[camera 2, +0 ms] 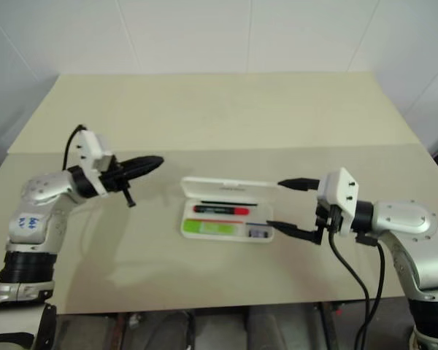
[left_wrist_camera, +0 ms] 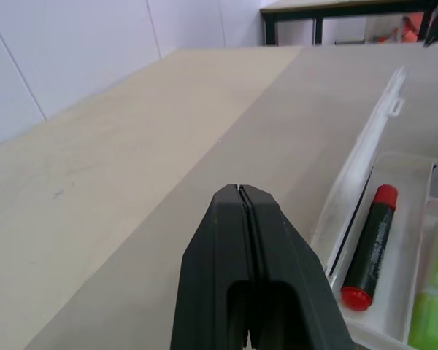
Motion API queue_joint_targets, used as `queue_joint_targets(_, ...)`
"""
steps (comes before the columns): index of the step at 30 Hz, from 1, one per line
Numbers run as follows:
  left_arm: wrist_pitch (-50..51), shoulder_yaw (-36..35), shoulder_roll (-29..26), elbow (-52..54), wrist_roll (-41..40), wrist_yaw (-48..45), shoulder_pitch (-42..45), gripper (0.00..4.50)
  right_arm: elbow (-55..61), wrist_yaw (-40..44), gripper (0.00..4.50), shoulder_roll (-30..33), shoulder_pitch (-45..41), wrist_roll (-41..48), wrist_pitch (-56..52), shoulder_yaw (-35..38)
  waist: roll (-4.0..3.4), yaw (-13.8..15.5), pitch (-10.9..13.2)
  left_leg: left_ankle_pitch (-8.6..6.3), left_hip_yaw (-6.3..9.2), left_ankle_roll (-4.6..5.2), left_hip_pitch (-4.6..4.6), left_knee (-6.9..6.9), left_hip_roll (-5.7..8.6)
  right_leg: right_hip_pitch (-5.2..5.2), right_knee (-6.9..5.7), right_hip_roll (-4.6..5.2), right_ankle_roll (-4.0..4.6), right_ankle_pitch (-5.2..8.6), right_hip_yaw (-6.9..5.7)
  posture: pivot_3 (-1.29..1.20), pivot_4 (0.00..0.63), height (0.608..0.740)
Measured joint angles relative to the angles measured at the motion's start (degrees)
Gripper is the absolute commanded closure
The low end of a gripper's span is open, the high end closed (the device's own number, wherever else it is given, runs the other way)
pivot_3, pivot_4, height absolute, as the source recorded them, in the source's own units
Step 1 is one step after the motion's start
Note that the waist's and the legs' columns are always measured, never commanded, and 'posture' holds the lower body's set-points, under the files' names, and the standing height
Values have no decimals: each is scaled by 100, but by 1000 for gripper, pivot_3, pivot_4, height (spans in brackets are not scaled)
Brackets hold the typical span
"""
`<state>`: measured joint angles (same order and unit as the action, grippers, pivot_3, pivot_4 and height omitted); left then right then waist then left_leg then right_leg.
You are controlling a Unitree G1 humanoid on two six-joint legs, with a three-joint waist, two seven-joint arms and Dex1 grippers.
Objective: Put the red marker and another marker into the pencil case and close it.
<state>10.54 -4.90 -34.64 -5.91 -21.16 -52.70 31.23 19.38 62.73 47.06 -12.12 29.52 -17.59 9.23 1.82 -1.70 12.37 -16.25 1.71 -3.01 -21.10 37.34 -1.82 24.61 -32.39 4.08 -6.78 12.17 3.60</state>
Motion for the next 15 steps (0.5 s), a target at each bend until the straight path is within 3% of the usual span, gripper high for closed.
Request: queue_joint_targets(15, -167, 818, 342, -524, 336, -808, 618, 4465, 291, -482, 0, 99, -311, 910, -946, 499, 0, 3, 0, 0, 1, 0, 1, 0, 0, 1, -5, 0, 0, 1, 0, 0, 150, 740)
